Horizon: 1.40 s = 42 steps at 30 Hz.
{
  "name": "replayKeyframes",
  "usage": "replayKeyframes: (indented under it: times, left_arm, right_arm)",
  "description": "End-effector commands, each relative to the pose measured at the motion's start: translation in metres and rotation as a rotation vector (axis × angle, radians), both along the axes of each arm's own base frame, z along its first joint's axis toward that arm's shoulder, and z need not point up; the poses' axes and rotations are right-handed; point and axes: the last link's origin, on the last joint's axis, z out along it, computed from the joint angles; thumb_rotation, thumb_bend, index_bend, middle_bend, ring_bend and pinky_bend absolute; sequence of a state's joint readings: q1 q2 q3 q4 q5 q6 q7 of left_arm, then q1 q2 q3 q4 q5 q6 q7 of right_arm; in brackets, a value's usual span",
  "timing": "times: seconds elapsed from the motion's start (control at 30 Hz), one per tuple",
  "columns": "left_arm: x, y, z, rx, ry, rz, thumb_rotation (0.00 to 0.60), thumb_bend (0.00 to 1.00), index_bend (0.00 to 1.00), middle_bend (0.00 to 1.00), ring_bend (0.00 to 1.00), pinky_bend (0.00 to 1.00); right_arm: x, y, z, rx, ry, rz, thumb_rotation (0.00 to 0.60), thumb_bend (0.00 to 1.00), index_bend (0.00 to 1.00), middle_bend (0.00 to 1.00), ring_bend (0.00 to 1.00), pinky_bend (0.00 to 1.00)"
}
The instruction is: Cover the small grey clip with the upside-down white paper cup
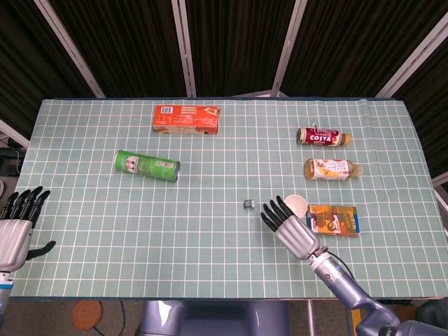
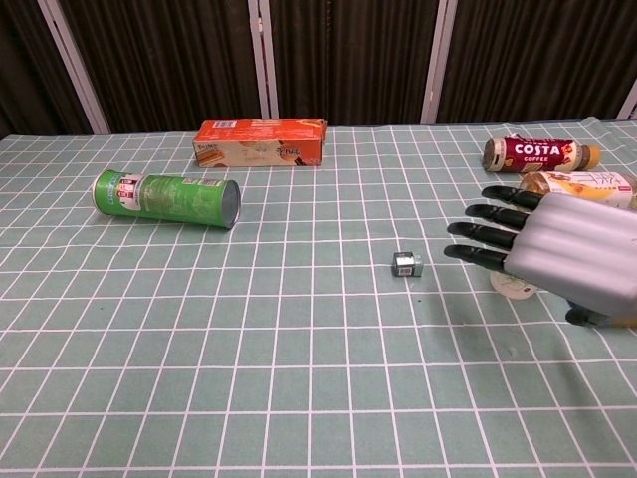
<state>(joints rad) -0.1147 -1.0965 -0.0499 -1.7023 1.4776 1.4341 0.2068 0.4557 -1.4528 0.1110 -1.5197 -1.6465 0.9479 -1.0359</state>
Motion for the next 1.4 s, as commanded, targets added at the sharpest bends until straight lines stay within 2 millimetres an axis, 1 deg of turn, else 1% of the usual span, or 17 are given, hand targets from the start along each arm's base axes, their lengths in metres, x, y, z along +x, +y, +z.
replayKeyframes:
  times: [0.03, 0.13, 0.2, 0.33, 0.57, 0.67, 0.77, 0.83, 0.9, 0.93, 1.03, 1.17, 1.27, 1.37, 1.4]
  left_arm:
    - [0.0, 0.001, -0.001, -0.001, 0.002, 0.002, 0.6, 0.0, 0.0, 0.0, 0.0, 0.0]
    - [0.0, 0.002, -0.001, 0.001, 0.001, 0.003, 0.6, 0.0, 0.0, 0.0, 0.0, 0.0]
    - [-0.001, 0.002, -0.001, 0.0, 0.0, 0.006, 0.6, 0.0, 0.0, 0.0, 0.0, 0.0]
    - [-0.002, 0.003, -0.001, -0.001, -0.001, 0.01, 0.6, 0.0, 0.0, 0.0, 0.0, 0.0]
    - [-0.001, 0.003, -0.001, -0.003, -0.003, 0.008, 0.6, 0.0, 0.0, 0.0, 0.0, 0.0]
    - [0.0, 0.003, -0.001, -0.005, -0.001, 0.008, 0.6, 0.0, 0.0, 0.0, 0.0, 0.0]
    - [-0.001, 0.003, -0.001, -0.011, -0.002, 0.01, 0.6, 0.0, 0.0, 0.0, 0.0, 0.0]
    - [-0.001, 0.003, -0.001, -0.015, -0.002, 0.01, 0.6, 0.0, 0.0, 0.0, 0.0, 0.0]
    - [-0.001, 0.003, -0.001, -0.017, -0.002, 0.01, 0.6, 0.0, 0.0, 0.0, 0.0, 0.0]
    - [-0.001, 0.003, 0.0, -0.017, -0.002, 0.009, 0.6, 0.0, 0.0, 0.0, 0.0, 0.0]
    - [-0.001, 0.003, 0.0, -0.019, -0.003, 0.01, 0.6, 0.0, 0.0, 0.0, 0.0, 0.0]
    - [0.0, 0.002, -0.001, -0.023, -0.003, 0.007, 0.6, 0.0, 0.0, 0.0, 0.0, 0.0]
    - [0.001, 0.002, 0.0, -0.023, -0.007, 0.004, 0.6, 0.0, 0.0, 0.0, 0.0, 0.0]
    - [0.001, 0.001, 0.001, -0.021, -0.013, 0.001, 0.6, 0.0, 0.0, 0.0, 0.0, 0.0]
    - [0.002, 0.001, 0.002, -0.02, -0.015, 0.0, 0.6, 0.0, 0.0, 0.0, 0.0, 0.0]
  right_arm:
    - [0.007, -0.013, -0.015, -0.019, 0.075, 0.026, 0.6, 0.0, 0.0, 0.0, 0.0, 0.0]
    - [0.003, -0.023, -0.02, -0.048, 0.175, 0.049, 0.6, 0.0, 0.0, 0.0, 0.0, 0.0]
    - [-0.002, -0.028, -0.022, -0.071, 0.218, 0.035, 0.6, 0.0, 0.0, 0.0, 0.0, 0.0]
    - [-0.007, -0.032, -0.022, -0.099, 0.252, -0.009, 0.6, 0.0, 0.0, 0.0, 0.0, 0.0]
    - [-0.011, -0.036, -0.021, -0.139, 0.306, -0.031, 0.6, 0.0, 0.0, 0.0, 0.0, 0.0]
    - [-0.012, -0.037, -0.021, -0.15, 0.331, -0.034, 0.6, 0.0, 0.04, 0.06, 0.0, 0.0]
    - [-0.012, -0.037, -0.02, -0.16, 0.351, -0.017, 0.6, 0.01, 0.12, 0.15, 0.0, 0.0]
    - [-0.013, -0.036, -0.02, -0.17, 0.359, -0.016, 0.6, 0.07, 0.18, 0.23, 0.05, 0.0]
    - [-0.012, -0.037, -0.019, -0.182, 0.364, -0.005, 0.6, 0.14, 0.21, 0.28, 0.1, 0.04]
    - [-0.012, -0.037, -0.019, -0.186, 0.365, 0.0, 0.6, 0.16, 0.21, 0.3, 0.13, 0.08]
    - [-0.013, -0.037, -0.018, -0.196, 0.362, 0.013, 0.6, 0.18, 0.23, 0.33, 0.15, 0.16]
    - [-0.012, -0.037, -0.015, -0.201, 0.344, 0.024, 0.6, 0.18, 0.23, 0.34, 0.16, 0.19]
    - [-0.007, -0.035, -0.007, -0.201, 0.291, 0.037, 0.6, 0.18, 0.23, 0.35, 0.17, 0.2]
    - [0.006, -0.032, 0.004, -0.186, 0.179, 0.043, 0.6, 0.18, 0.23, 0.37, 0.19, 0.22]
    - [0.012, -0.03, 0.008, -0.169, 0.117, 0.032, 0.6, 0.18, 0.23, 0.37, 0.2, 0.23]
